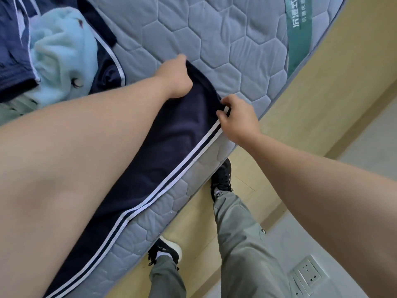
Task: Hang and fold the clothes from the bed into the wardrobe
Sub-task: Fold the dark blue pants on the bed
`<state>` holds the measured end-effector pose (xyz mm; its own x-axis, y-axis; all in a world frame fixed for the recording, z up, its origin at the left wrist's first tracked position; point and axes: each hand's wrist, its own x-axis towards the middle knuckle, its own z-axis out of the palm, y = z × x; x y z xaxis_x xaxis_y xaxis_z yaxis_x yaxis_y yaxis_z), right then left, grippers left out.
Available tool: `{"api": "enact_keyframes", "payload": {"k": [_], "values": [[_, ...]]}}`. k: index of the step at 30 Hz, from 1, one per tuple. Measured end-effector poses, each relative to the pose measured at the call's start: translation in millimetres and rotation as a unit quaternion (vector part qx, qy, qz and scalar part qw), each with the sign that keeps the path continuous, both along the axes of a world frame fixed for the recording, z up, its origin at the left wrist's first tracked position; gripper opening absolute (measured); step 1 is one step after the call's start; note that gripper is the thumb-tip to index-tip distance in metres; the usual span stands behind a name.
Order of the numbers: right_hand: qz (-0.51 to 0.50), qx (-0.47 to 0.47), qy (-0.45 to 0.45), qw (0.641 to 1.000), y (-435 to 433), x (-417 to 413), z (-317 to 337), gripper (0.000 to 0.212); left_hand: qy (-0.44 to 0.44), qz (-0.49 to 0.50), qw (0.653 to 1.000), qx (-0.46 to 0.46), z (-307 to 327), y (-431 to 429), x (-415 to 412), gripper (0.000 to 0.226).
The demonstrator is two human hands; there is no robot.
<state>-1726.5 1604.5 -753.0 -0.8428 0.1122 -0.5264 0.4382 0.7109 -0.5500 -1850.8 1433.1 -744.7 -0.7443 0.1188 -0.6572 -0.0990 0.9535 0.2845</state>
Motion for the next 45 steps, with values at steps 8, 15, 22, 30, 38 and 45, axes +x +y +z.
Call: {"api": "enact_keyframes", "payload": {"k": [8,15,22,30,38,45], "values": [[0.027,-0.02,-0.067,0.997,22.3,-6.0,-14.2,0.036,-0.073,0.08,0.993,0.055,-8.2,-6.1,-26.8,0.023],[0.114,0.003,-0.055,0.992,25.0,-7.3,-13.5,0.025,-0.022,-0.266,0.964,0.018,7.3,-1.9,-42.3,0.061],[0.133,0.039,-0.035,0.99,23.7,-4.9,-2.3,0.019,-0.11,-0.42,0.896,-0.094,22.3,24.3,-43.0,0.062],[0.134,0.017,-0.031,0.99,26.3,-2.7,2.2,0.017,-0.129,-0.457,0.848,-0.237,34.1,37.2,-47.4,0.046],[0.112,0.004,-0.015,0.994,28.3,0.6,1.3,0.019,-0.093,-0.381,0.875,-0.284,37.3,21.8,-79.3,0.029],[0.103,0.008,-0.01,0.995,26.8,9.5,-4.3,0.024,-0.119,-0.285,0.951,-0.034,21.3,21.1,-58.9,0.059]]}}
